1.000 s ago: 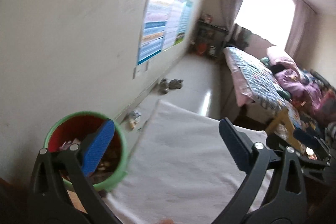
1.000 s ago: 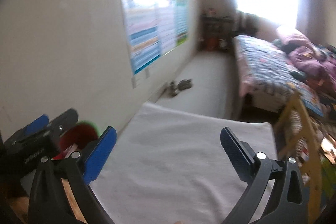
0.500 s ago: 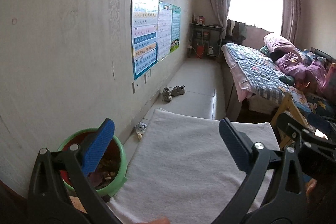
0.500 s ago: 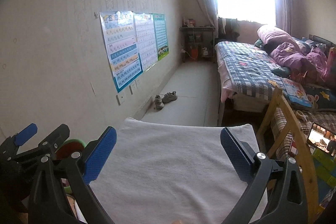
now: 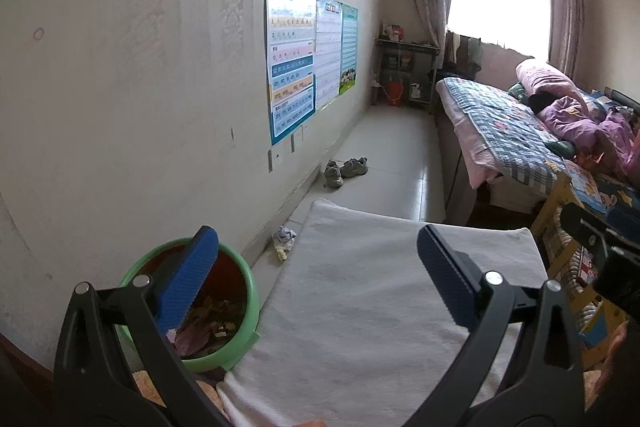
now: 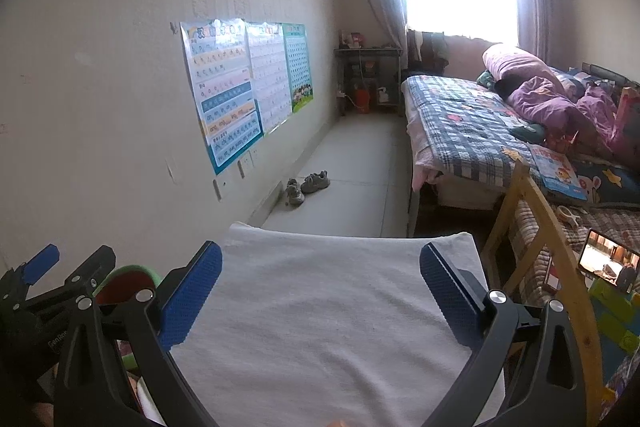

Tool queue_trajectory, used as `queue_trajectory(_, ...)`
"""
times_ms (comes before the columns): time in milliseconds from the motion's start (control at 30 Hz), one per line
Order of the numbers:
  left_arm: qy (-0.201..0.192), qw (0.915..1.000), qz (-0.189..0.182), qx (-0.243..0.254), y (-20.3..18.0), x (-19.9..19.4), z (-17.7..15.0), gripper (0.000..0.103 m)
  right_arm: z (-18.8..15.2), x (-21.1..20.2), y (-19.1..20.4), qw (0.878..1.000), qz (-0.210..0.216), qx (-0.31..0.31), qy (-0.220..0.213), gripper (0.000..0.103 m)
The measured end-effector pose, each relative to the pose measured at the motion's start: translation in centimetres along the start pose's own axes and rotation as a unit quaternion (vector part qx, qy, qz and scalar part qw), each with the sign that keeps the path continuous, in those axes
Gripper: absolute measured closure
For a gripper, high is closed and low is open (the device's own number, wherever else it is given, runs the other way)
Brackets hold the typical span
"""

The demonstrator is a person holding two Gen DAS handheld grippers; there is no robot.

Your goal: Collect trash

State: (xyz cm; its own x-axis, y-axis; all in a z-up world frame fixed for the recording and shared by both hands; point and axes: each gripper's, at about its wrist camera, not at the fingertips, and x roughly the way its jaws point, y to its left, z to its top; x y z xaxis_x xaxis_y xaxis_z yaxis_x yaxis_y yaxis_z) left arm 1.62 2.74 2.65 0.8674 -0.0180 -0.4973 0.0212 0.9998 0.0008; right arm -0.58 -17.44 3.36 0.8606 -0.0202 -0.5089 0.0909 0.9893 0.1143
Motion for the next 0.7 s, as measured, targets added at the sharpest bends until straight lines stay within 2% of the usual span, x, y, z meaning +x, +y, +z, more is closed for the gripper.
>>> queue_trajectory(500,0.009,0.9999,-0.007,0.005,0.2,0.5,-0.5,0.005,-0.4,0.8,-0.3,1.0,-0.004,0.002,0.013,0.007)
queue_trajectory(700,0.014,0.9998,0.001,0.016,-0.2,1.0,-0.8,0.005,-0.8,1.2,-0.6,1.0,-0.005,0.004,0.02,0.007)
